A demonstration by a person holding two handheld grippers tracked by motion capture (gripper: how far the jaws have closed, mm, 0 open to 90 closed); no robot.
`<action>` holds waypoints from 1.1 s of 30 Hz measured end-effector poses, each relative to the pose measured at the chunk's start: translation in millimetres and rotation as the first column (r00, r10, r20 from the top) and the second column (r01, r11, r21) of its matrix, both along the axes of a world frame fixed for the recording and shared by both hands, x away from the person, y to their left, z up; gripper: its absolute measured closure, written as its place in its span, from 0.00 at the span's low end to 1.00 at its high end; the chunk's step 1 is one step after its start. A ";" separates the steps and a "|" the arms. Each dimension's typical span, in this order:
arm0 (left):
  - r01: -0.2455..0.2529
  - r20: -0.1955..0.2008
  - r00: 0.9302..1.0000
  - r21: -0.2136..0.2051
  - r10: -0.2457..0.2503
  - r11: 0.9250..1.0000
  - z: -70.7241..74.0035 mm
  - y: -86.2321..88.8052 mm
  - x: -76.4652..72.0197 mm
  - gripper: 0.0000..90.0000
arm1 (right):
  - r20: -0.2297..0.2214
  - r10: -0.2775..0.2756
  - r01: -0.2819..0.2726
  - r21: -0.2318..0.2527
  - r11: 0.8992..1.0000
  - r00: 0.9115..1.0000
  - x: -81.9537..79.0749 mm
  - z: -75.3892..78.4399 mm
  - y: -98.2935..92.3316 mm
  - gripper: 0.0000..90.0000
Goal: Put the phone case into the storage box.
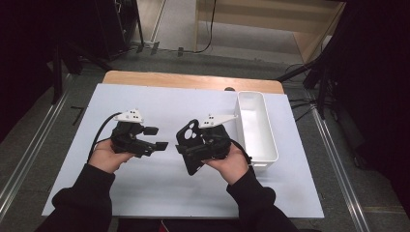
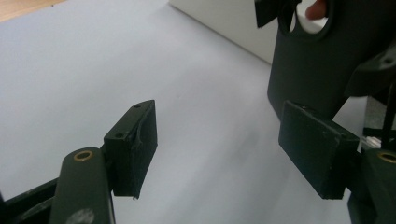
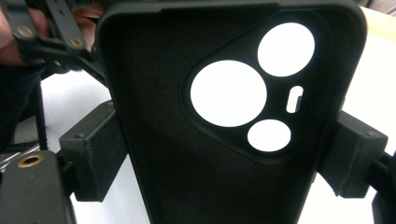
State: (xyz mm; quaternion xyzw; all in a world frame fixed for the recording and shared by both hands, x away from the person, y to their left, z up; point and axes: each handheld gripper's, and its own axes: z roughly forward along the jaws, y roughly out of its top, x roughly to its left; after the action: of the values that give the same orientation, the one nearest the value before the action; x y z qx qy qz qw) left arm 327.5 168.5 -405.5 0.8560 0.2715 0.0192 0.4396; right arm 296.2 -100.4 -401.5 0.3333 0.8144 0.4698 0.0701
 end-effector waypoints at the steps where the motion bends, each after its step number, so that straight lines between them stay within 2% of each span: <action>1: 0.001 -0.001 1.000 -0.008 -0.001 1.000 -1.8 0.5 -1.4 0.31 | 0.006 0.000 0.000 0.002 1.000 1.000 0.2 0.6 -0.9 0.13; 7: 0.003 0.010 1.000 -0.013 -0.003 1.000 -13.2 0.6 -9.6 0.31 | 0.012 -0.004 0.004 0.021 1.000 1.000 0.9 5.7 -7.3 0.13; 16: 0.008 -0.007 1.000 0.005 -0.008 1.000 -27.9 1.9 -21.4 0.31 | 0.007 -0.008 0.008 0.026 1.000 1.000 2.0 9.4 -13.2 0.13; 18: 0.003 -0.021 1.000 -0.009 -0.004 1.000 -32.1 2.0 -24.3 0.31 | 0.008 -0.006 0.005 0.025 1.000 1.000 2.4 9.9 -14.6 0.13; 23: 0.008 -0.025 1.000 0.010 -0.008 1.000 -40.7 2.2 -31.0 0.31 | 0.001 -0.007 0.007 0.028 1.000 1.000 2.9 11.1 -17.4 0.13; 27: 0.012 -0.023 1.000 0.025 -0.011 1.000 -43.3 4.2 -34.3 0.31 | 0.003 -0.005 0.005 0.025 1.000 1.000 3.4 12.9 -19.7 0.13; 29: 0.006 -0.034 0.999 0.013 -0.005 1.000 -44.2 6.4 -35.5 0.31 | 0.003 -0.005 0.005 0.023 1.000 1.000 3.6 14.0 -20.9 0.13; 33: 0.000 -0.042 0.999 0.018 0.001 1.000 -46.6 11.1 -38.1 0.31 | 0.007 -0.003 0.002 0.025 1.000 1.000 4.3 16.1 -23.6 0.13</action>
State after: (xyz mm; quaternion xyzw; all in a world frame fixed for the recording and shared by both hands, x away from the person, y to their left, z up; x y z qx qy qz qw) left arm 289.4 179.6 -452.2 0.8601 0.2808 0.0038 0.4259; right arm 300.5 -124.0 -385.4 0.3336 0.8079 0.4809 0.0692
